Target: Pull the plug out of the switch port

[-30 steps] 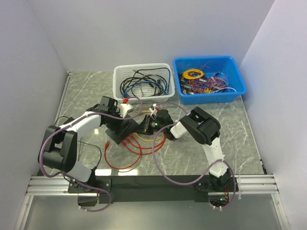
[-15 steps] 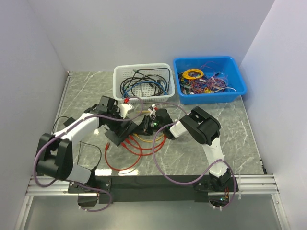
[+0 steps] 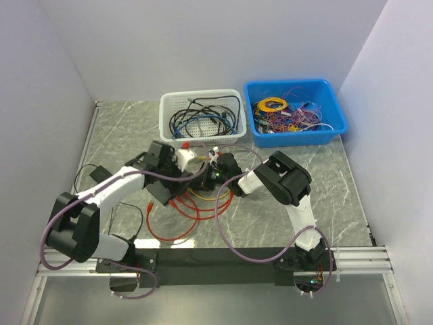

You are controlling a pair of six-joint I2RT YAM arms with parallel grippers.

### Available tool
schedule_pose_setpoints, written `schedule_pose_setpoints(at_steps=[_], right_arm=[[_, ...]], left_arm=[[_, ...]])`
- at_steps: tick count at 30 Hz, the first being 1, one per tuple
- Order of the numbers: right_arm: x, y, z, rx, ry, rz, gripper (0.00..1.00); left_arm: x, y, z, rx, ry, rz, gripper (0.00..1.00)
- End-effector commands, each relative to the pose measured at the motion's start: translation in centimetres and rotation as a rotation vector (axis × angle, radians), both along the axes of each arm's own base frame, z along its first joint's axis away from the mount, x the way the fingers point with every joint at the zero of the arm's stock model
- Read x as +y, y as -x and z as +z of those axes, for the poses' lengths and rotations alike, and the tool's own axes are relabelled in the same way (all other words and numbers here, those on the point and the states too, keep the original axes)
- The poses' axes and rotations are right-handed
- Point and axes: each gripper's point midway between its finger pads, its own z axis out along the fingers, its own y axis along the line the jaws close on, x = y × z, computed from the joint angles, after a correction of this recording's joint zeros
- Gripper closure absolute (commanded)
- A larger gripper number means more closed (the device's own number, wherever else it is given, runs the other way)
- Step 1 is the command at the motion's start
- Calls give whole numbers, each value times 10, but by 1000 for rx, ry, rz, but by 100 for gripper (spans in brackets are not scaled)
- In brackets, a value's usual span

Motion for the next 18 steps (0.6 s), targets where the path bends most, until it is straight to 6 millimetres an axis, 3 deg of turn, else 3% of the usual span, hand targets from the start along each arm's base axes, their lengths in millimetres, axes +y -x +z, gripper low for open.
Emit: schedule_pose_setpoints(at_steps=[1,9,18], right_arm=[[-13,-3,-27,46,117,-73,100],[-14,-1,-28,41,130,-60,100],[-23,14,-33,20,180,22,100]], left_arm=[[4,14,-19,-15,-82,-31,1],[19,9,-45,-8,-173,-7,1],[39,-1,-78,81,-218,75,16]])
